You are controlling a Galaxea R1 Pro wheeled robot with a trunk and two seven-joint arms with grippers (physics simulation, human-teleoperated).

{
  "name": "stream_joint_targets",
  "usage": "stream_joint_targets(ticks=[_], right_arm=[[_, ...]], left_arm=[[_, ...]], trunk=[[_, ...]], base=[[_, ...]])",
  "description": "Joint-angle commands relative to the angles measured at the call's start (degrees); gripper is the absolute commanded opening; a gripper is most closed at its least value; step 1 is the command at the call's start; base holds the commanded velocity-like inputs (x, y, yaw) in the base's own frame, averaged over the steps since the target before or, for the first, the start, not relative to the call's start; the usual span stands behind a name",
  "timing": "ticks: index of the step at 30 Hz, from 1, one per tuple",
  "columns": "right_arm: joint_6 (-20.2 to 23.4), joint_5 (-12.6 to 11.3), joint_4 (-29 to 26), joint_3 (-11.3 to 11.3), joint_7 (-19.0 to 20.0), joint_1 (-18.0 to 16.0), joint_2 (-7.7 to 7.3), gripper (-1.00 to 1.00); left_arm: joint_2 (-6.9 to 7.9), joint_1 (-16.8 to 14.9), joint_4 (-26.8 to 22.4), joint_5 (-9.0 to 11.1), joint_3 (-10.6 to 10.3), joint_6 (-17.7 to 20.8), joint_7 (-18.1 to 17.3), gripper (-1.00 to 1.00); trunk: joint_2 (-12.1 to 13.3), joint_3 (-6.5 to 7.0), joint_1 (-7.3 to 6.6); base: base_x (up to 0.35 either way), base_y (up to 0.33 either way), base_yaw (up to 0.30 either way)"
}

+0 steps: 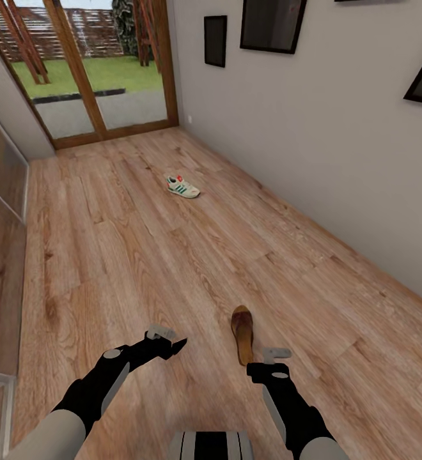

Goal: Pick up the two gym shoes and the two sandals from the corridor floor and place them onto the hallstand (shoe rack) in the corridor, making sure they are on the rack and not on the floor. Arrange them so the two gym shoes are next to each other and the two sandals are next to each other.

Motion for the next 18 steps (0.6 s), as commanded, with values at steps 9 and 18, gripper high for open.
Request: stream_joint_targets(ticks=[9,18], right_arm=[[0.4,0.6,-0.1,-0.2,0.1,0.0,0.07,1.0],[0.4,0.6,-0.1,-0.2,0.1,0.0,0.07,1.0]], left_arm=[[0.0,0.0,-0.1,0.5,-0.2,0.3,0.0,1.0],[0.0,0.0,-0.1,0.5,-0.2,-1.2,0.0,1.0]], trunk=[[0.0,-0.04,-0.01],[0.0,-0.04,-0.01]], base=[[0.102,0.037,0.0],[0.173,0.088,0.0]])
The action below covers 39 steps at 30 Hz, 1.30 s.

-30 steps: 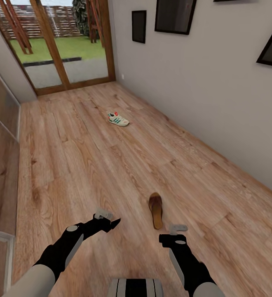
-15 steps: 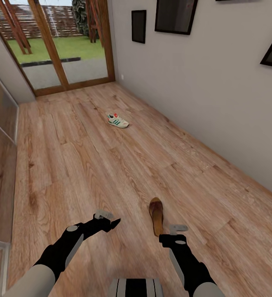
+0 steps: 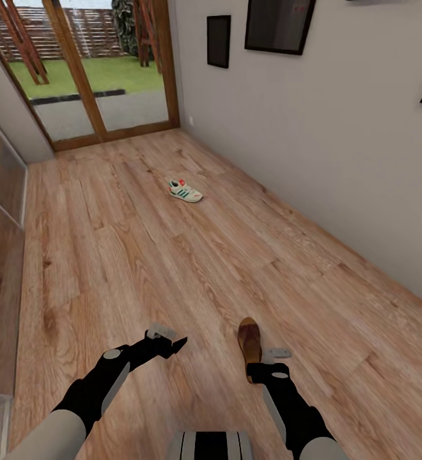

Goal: Pick up the two gym shoes and the two sandals from the corridor floor and place them onto the hallstand (shoe rack) in the corridor, making sure they are on the rack and not on the floor. Arrange them so the two gym shoes are next to each other and the two sandals are next to each other.

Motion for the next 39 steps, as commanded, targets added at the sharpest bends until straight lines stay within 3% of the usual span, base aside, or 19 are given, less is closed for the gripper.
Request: stream_joint_targets(ticks=[1,39], right_arm=[[0.4,0.6,-0.1,-0.2,0.1,0.0,0.07,1.0],[0.3,0.7,1.0,-0.1,0.2,0.1,0.07,1.0]], left_arm=[[0.08,0.0,-0.1,0.5,-0.2,0.3,0.0,1.0],[0.1,0.0,-0.1,0.0,-0.2,0.1,0.0,1.0]], trunk=[[0.0,-0.04,0.0],[0.0,-0.04,0.0]], base=[[0.051,0.026,0.0],[0.038,0.003,0.0]])
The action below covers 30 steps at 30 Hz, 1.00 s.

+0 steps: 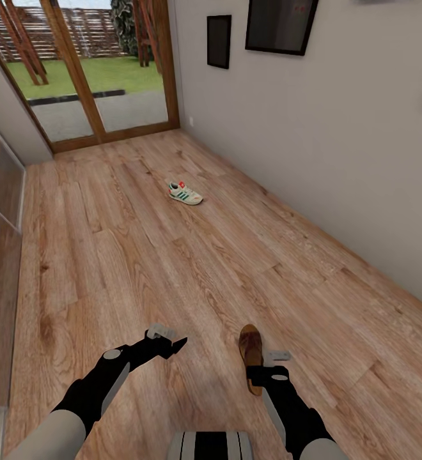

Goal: Pick up the two gym shoes and the two sandals from the corridor floor and place them onto the hallstand (shoe rack) in the corridor, making sure they are on the rack and not on the floor. Arrange them so the two gym shoes are next to each other and the two sandals are next to each other.

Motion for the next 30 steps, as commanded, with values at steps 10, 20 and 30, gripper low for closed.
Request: stream_joint_targets(ticks=[10,20,30], right_arm=[[0.4,0.5,-0.1,-0.3,0.0,0.0,0.07,1.0],[0.4,0.5,-0.2,-0.4,0.0,0.0,0.07,1.0],[0.4,0.5,-0.1,-0.3,0.0,0.0,0.07,1.0]], left_arm=[[0.08,0.0,-0.1,0.5,-0.1,0.3,0.0,1.0],[0.08,-0.1,-0.1,0.8,-0.1,0.3,0.0,1.0],[0.09,0.0,-0.1,0.8,-0.1,0.3,0.0,1.0]], trunk=[[-0.1,-1.05,0.09],[-0.2,-4.08,0.35],[-0.3,-7.2,0.61]], base=[[0.0,0.0,0.0],[0.0,0.0,0.0],[0.0,0.0,0.0]])
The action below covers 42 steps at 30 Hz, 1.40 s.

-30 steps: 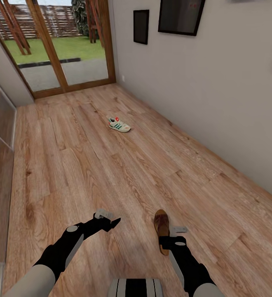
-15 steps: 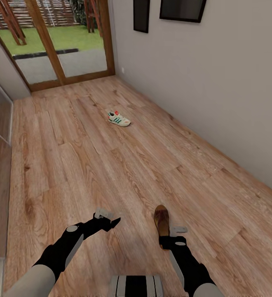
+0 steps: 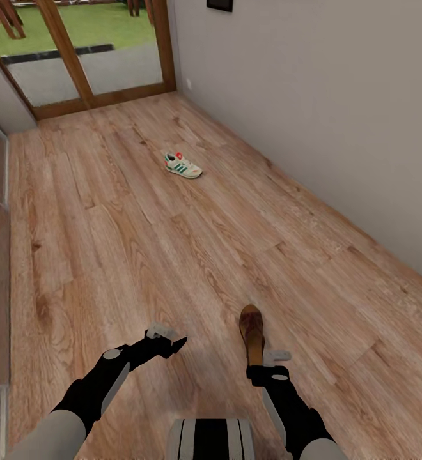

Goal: Pick up the two gym shoes and the two sandals from the corridor floor and place them onto the hallstand (shoe rack) in the corridor, making sure they are on the rack and not on the floor. Arrange them so the two gym shoes are next to each other and the two sandals are next to each other.

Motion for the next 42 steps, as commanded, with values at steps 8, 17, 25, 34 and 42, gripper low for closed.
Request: stream_joint_targets(ticks=[8,17,25,34,42], right_arm=[[-1.1,0.7,-0.1,0.0,0.2,0.0,0.07,1.0],[-5.9,0.8,-0.3,0.2,0.3,0.0,0.07,1.0],[-7.5,0.8,-0.4,3.4,0.3,0.0,0.07,1.0],[-7.6,0.7,-0.7,3.8,0.2,0.0,0.07,1.0],[-10.0,0.6,-0.7,3.6,0.2,0.0,0.07,1.0]], left_arm=[[0.06,0.0,-0.1,0.4,-0.2,0.3,0.0,1.0],[0.06,0.0,-0.1,0.5,-0.2,0.3,0.0,1.0],[0.09,0.1,-0.1,0.6,-0.2,0.2,0.0,1.0],[0.13,0.1,-0.1,0.7,-0.2,0.2,0.0,1.0],[0.08,0.1,-0.1,0.7,-0.2,0.2,0.0,1.0]], trunk=[[-0.1,-1.0,0.06],[-0.1,-1.04,0.06],[-0.1,-1.04,0.06],[-0.1,-1.04,0.06],[-0.1,-1.04,0.06]], base=[[0.0,0.0,0.0],[0.0,0.0,0.0],[0.0,0.0,0.0],[0.0,0.0,0.0],[0.0,0.0,0.0]])
